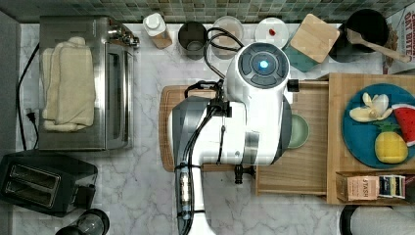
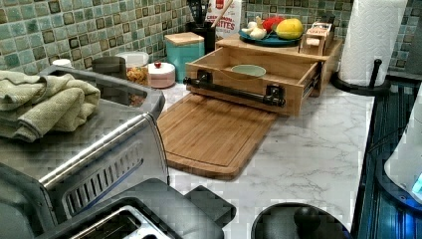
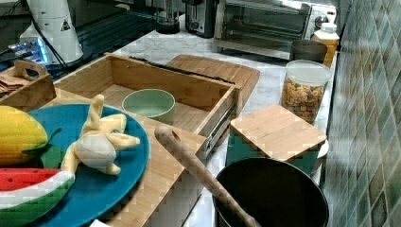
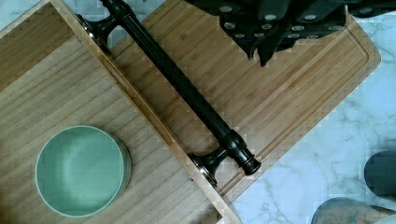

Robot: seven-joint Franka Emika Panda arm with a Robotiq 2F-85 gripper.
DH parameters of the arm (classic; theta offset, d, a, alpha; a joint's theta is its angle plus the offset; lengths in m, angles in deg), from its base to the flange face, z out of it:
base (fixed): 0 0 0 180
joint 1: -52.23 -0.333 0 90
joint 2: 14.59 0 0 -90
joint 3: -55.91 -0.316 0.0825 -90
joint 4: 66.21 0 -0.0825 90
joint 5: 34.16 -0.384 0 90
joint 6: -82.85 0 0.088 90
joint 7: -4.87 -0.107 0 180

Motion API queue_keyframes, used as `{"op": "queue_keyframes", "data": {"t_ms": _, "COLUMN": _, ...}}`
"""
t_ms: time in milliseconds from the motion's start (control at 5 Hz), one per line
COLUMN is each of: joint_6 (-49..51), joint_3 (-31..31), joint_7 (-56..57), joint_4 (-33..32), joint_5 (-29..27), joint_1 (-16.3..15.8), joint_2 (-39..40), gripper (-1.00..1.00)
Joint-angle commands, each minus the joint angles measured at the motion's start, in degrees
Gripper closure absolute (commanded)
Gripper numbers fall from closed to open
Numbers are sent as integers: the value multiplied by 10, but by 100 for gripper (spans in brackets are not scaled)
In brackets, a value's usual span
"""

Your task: Close the drawer.

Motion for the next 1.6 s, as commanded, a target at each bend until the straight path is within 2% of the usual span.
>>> {"op": "queue_keyframes", "data": {"t_ms": 200, "joint_6": -32, "joint_3": -2, "joint_7": 57, "joint_4": -31, "joint_5": -23, "joint_1": 4, "joint_2": -5, "gripper": 100}}
{"op": "queue_keyframes", "data": {"t_ms": 400, "joint_6": -14, "joint_3": -10, "joint_7": 168, "joint_4": -22, "joint_5": -30, "joint_1": 2, "joint_2": 6, "gripper": 100}}
{"op": "queue_keyframes", "data": {"t_ms": 600, "joint_6": -80, "joint_3": -5, "joint_7": 269, "joint_4": -70, "joint_5": 0, "joint_1": -40, "joint_2": -16, "gripper": 100}}
{"op": "queue_keyframes", "data": {"t_ms": 800, "joint_6": -79, "joint_3": -26, "joint_7": 317, "joint_4": -69, "joint_5": -26, "joint_1": -27, "joint_2": 5, "gripper": 100}}
{"op": "queue_keyframes", "data": {"t_ms": 1000, "joint_6": -95, "joint_3": -39, "joint_7": 317, "joint_4": -97, "joint_5": 20, "joint_1": -43, "joint_2": 9, "gripper": 100}}
{"op": "queue_keyframes", "data": {"t_ms": 1600, "joint_6": -227, "joint_3": -45, "joint_7": 349, "joint_4": -228, "joint_5": 91, "joint_1": -45, "joint_2": 6, "gripper": 100}}
